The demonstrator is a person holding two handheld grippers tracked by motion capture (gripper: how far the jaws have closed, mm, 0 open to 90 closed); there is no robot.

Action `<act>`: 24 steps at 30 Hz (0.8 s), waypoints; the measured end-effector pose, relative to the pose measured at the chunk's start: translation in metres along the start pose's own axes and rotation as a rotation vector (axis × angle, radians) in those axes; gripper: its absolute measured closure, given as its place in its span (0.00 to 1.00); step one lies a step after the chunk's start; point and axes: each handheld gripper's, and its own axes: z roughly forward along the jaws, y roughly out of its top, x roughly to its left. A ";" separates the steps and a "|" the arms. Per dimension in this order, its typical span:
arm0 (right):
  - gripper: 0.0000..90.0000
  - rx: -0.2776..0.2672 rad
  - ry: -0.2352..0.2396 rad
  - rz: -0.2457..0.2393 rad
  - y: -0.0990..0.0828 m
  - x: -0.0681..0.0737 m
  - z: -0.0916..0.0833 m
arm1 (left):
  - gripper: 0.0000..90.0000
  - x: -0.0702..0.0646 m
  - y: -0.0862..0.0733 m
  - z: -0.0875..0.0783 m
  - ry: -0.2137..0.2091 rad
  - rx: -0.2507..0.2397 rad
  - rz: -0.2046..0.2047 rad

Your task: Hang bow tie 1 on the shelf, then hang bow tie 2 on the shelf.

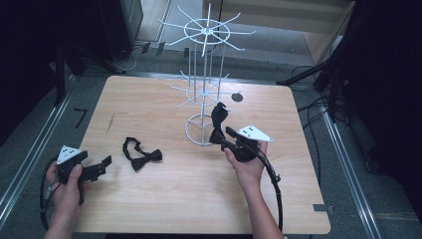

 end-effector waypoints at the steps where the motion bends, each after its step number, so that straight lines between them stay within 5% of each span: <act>1: 0.52 0.005 0.001 0.000 -0.001 0.002 0.000 | 0.09 0.000 0.000 0.000 -0.001 0.001 -0.001; 7: 0.47 0.062 0.025 -0.030 -0.007 0.014 0.004 | 0.09 0.000 0.000 0.000 -0.003 -0.002 -0.003; 24: 0.51 0.150 0.131 -0.083 -0.024 0.054 0.016 | 0.09 0.000 0.000 0.000 -0.001 0.001 -0.005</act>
